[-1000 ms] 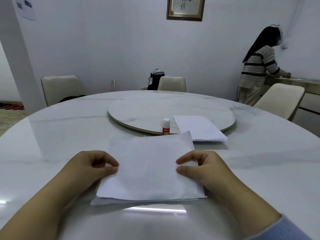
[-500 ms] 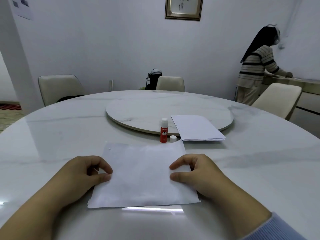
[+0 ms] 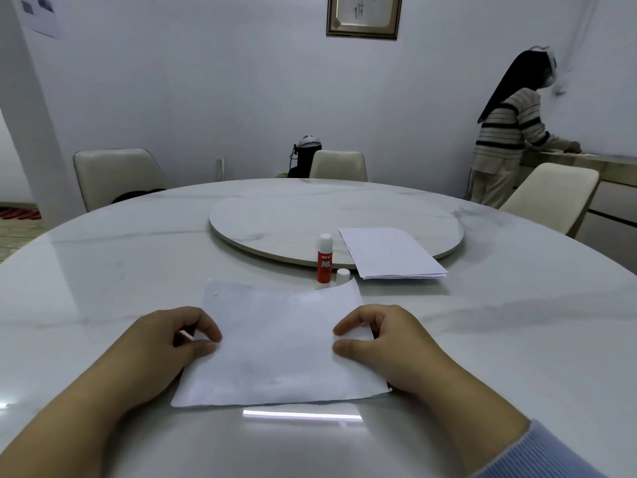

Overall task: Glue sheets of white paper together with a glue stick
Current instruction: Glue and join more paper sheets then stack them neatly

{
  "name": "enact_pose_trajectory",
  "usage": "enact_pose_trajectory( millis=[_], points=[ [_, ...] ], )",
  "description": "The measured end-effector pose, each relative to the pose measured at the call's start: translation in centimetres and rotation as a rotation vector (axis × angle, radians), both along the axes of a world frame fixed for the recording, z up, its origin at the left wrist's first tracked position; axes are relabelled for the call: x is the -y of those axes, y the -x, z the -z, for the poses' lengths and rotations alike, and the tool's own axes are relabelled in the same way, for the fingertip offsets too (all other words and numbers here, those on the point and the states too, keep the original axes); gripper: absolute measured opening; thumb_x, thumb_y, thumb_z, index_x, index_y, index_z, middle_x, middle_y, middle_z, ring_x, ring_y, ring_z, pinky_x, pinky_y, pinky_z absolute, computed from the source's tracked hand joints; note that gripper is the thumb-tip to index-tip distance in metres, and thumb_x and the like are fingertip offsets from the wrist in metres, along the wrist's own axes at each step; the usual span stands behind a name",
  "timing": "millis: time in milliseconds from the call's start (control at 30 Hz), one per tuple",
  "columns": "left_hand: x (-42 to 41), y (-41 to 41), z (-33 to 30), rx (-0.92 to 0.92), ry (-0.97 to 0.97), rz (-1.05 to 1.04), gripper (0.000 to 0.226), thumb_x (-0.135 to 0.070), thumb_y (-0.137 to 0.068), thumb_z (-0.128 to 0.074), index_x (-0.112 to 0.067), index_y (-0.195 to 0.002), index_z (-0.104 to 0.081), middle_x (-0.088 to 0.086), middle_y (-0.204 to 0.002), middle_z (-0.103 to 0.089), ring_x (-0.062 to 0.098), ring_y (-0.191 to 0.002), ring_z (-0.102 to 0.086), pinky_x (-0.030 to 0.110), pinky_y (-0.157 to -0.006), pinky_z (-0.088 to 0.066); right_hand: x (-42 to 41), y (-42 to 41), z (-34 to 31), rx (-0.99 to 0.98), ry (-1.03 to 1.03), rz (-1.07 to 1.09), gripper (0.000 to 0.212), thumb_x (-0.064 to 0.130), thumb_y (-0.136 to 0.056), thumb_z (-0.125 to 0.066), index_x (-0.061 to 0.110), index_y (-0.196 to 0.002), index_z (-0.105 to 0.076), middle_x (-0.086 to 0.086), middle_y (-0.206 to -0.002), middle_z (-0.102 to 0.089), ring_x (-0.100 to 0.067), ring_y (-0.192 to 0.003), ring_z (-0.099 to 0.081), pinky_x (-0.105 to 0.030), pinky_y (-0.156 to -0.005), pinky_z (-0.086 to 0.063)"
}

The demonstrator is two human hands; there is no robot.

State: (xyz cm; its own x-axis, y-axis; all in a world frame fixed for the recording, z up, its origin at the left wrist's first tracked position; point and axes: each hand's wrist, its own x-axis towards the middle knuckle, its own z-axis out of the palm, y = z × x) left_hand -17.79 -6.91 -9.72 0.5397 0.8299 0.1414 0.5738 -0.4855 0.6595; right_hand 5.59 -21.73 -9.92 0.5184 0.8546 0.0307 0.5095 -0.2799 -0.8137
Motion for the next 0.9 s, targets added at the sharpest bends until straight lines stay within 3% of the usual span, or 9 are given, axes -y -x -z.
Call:
enact_pose_trajectory(
  millis=[67, 200, 567, 900],
  points=[
    [-0.08, 0.00, 0.09, -0.015, -0.020, 0.005, 0.022, -0.019, -0.081, -0.070, -0.036, -0.067, -0.069, -0.003, -0.075, -0.064, 0.010, -0.068, -0.060, 0.020, -0.062, -0.040, -0.04, 0.04, -0.04, 0.002, 0.006, 0.003, 0.014, 0.033, -0.072, -0.079, 0.032, -0.084, -0.073, 0.013, -0.084, -0.061, -0.006, -0.076, -0.055, -0.015, -0.061, -0.037],
    [-0.03, -0.23, 0.19, -0.052, -0.076, 0.015, 0.019, -0.019, -0.081, -0.069, -0.034, -0.069, -0.067, -0.001, -0.060, -0.051, 0.012, -0.059, -0.050, 0.019, -0.058, -0.036, -0.03, 0.12, -0.01, 0.034, 0.009, -0.002, 0.013, 0.032, -0.073, -0.078, 0.031, -0.085, -0.073, 0.017, -0.074, -0.054, 0.000, -0.068, -0.051, -0.012, -0.059, -0.034],
    [0.25, -0.45, 0.31, -0.072, -0.118, 0.014, 0.019, -0.017, -0.080, -0.070, -0.033, -0.071, -0.066, 0.000, -0.069, -0.057, 0.010, -0.066, -0.053, 0.017, -0.060, -0.037, -0.03, 0.45, -0.26, 0.102, 0.014, 0.007, 0.013, 0.033, -0.075, -0.077, 0.030, -0.086, -0.073, 0.016, -0.064, -0.045, 0.000, -0.059, -0.044, -0.010, -0.052, -0.029],
    [-0.03, -0.57, 0.50, -0.102, -0.128, 0.000, 0.020, -0.019, -0.079, -0.071, -0.035, -0.069, -0.067, -0.004, -0.073, -0.060, 0.010, -0.069, -0.055, 0.018, -0.060, -0.037, -0.23, 0.83, -0.21, 0.214, 0.063, 0.044, 0.014, 0.035, -0.074, -0.075, 0.035, -0.087, -0.069, 0.019, -0.074, -0.048, 0.001, -0.069, -0.046, -0.012, -0.058, -0.032]
  ],
)
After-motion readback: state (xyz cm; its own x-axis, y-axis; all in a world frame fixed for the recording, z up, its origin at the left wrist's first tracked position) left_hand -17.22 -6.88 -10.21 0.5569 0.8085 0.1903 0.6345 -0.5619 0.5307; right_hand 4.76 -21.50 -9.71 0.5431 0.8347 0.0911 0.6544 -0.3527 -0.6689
